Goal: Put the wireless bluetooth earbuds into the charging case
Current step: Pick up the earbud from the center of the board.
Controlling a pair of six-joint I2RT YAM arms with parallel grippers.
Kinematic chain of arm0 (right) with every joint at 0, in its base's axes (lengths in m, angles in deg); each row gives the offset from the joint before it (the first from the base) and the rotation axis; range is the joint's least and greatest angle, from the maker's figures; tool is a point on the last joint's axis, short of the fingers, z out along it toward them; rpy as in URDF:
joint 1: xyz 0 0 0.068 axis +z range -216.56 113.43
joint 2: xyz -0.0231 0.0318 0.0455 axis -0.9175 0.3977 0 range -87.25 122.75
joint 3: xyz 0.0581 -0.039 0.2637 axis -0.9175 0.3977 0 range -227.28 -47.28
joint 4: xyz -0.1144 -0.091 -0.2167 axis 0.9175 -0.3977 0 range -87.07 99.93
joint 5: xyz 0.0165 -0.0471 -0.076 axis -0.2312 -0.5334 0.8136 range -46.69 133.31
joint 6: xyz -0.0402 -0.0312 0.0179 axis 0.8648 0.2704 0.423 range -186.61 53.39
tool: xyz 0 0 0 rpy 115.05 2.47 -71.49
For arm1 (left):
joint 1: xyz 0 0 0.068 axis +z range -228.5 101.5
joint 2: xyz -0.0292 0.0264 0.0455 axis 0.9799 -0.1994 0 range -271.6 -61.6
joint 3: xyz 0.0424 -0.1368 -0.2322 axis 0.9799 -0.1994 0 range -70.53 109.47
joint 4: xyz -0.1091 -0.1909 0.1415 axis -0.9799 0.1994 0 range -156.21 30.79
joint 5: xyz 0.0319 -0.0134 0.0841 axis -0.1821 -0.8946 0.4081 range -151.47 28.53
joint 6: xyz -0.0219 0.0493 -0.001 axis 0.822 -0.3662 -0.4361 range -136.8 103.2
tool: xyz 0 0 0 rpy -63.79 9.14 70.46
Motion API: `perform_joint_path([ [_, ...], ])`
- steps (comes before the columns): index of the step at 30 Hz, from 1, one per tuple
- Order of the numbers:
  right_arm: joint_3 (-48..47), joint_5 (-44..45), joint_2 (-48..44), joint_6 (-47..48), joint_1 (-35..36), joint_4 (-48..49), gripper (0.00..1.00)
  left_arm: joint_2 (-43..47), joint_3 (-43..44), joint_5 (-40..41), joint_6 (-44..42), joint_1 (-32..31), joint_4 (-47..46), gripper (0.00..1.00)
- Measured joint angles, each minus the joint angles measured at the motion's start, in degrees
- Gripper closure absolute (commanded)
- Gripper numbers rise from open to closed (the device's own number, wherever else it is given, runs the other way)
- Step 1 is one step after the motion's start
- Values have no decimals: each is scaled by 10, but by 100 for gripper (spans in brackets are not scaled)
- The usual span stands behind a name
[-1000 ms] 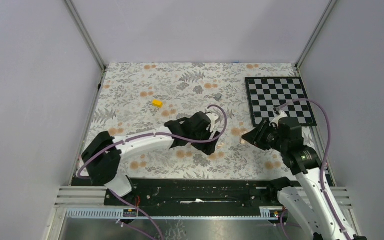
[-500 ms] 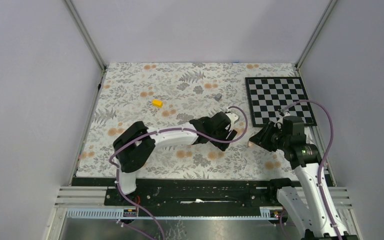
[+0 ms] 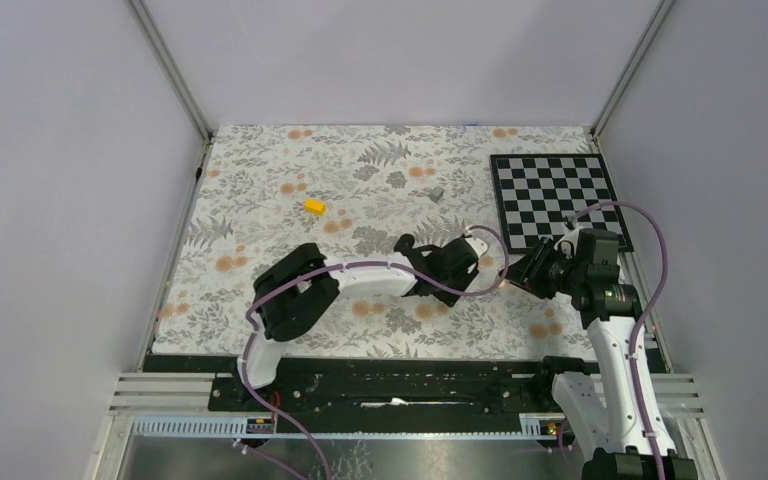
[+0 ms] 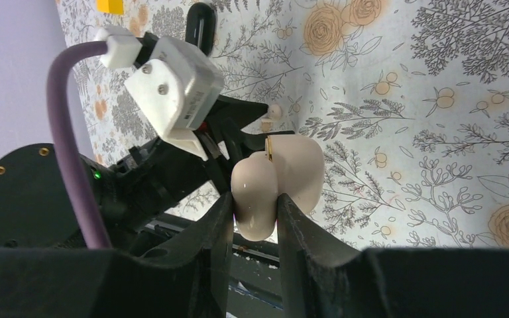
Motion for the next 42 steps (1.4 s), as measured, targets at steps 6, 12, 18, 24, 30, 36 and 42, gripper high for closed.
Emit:
perform_joint_path([
  [6,17,-16,3,-1,0,11,100,-18,18,16,4,-11,7,57],
  [12,19,-17,3,-1,-1,19,100,-24,30,26,3,-10,26,69],
  [18,20,-21,6,-1,-2,23,100,-24,33,30,2,-10,35,76],
  [24,27,-31,10,-5,-2,34,100,-24,34,30,-9,-11,38,90],
  [30,28,-31,7,-5,-3,38,100,-17,34,2,-18,-9,39,91],
  [36,33,-31,-2,-3,-3,38,100,24,30,-72,-12,16,59,90],
  [42,64,-51,-11,1,-3,41,100,131,5,-126,-10,58,72,90],
])
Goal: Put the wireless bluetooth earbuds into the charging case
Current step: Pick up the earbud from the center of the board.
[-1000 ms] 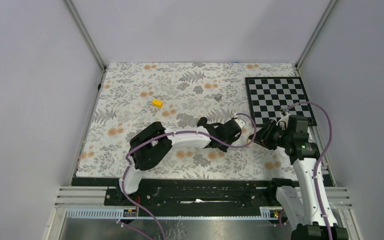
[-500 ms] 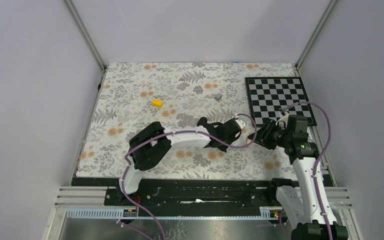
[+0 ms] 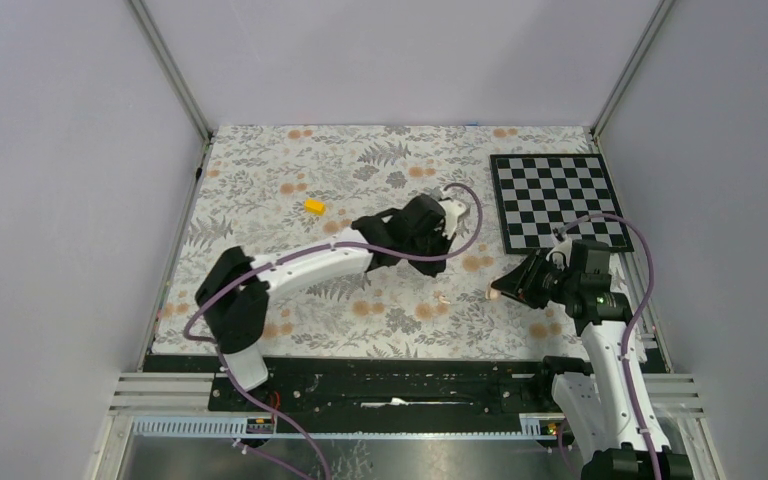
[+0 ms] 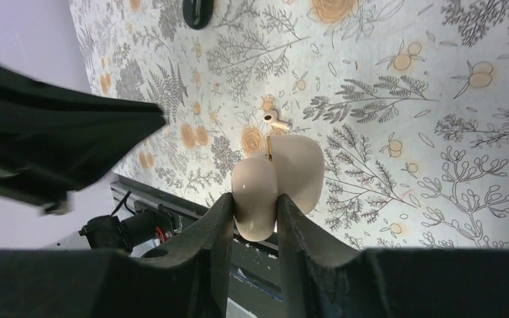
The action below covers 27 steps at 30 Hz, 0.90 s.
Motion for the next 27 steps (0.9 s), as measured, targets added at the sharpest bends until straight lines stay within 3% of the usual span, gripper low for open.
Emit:
perform_joint_path([
  [5,26,-18,1,-6,0,9,100,66,-16,-35,12,28,0,78],
  [11,27,-24,0,-6,0,11,100,68,-35,-34,87,31,9,61],
  [21,27,-24,-25,-6,0,-3,100,44,-89,-7,257,16,6,47],
  [27,27,-25,-35,-6,0,-13,100,23,-97,65,329,-14,-22,48],
])
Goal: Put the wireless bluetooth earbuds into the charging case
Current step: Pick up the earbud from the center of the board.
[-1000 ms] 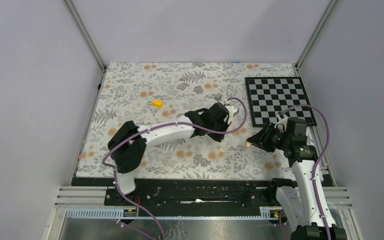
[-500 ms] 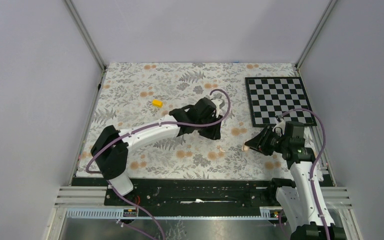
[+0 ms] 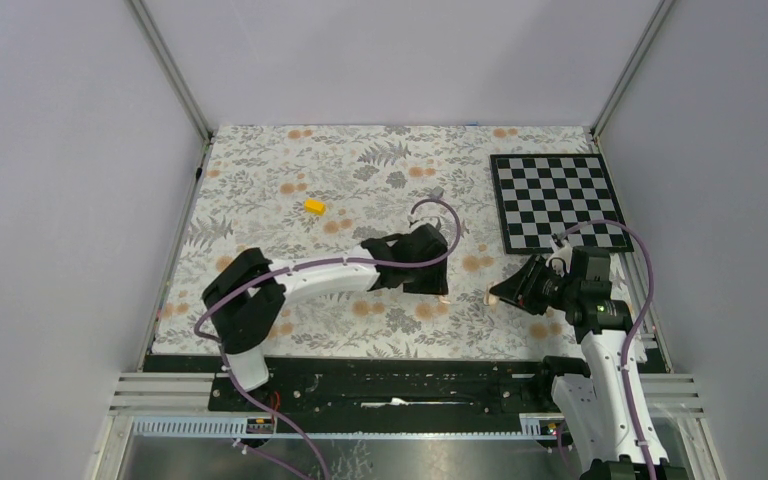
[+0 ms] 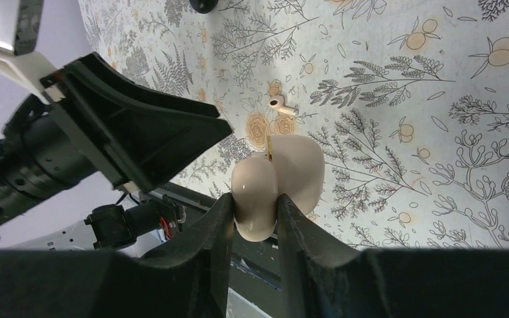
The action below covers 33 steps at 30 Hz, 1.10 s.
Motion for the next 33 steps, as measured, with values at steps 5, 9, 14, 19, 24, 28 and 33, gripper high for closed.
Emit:
perform_joint_path([
  [5,0,-3,0,0,0,-3,100,-48,4,63,40,-29,-11,48],
  [9,0,-7,0,2,0,-8,100,-94,24,108,69,-46,7,49],
  [14,0,-15,0,3,0,-10,100,-118,63,147,97,-56,24,50],
  [19,0,-17,0,5,0,-10,100,-132,80,163,110,-57,38,61],
  [24,0,-27,1,7,0,-10,100,-163,119,179,124,-57,67,63],
  [28,0,-30,2,9,0,-10,100,-165,129,187,127,-60,81,69],
  [33,0,-30,1,9,0,-10,100,-165,129,189,129,-66,95,75],
])
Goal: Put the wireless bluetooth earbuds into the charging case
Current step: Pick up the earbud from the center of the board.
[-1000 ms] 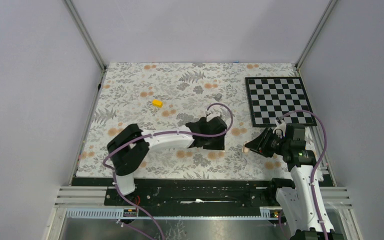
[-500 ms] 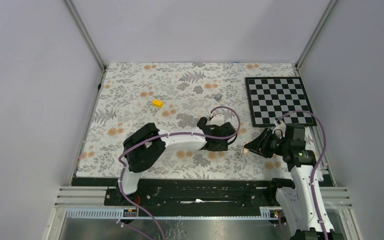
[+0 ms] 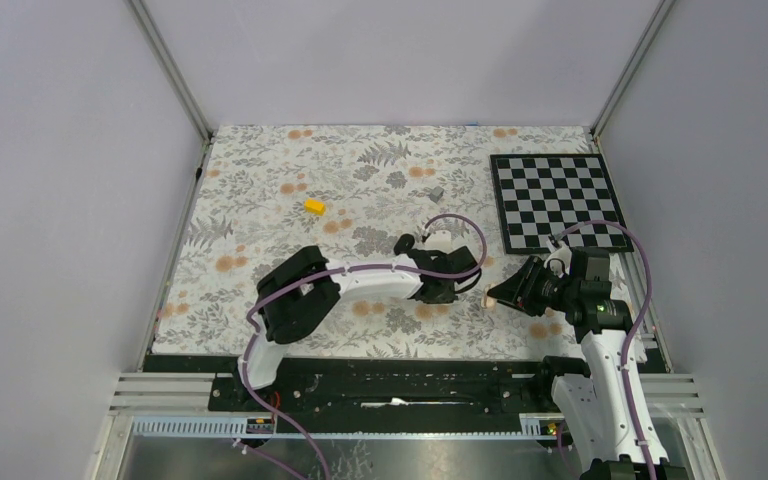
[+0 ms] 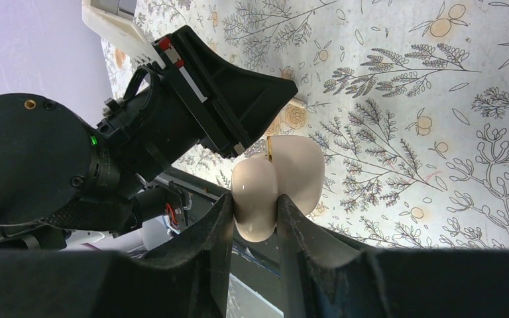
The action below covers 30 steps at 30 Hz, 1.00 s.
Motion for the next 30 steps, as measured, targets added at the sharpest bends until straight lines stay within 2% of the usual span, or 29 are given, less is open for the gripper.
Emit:
perform_joint_path([
  [20,0,-1,-6,0,0,0,100,19,-12,9,-46,-5,23,79],
  [23,2,-1,-7,0,0,-1,100,33,-16,12,-80,-4,26,78],
  [30,3,-1,-4,1,0,-2,100,85,-47,12,-234,3,20,78],
])
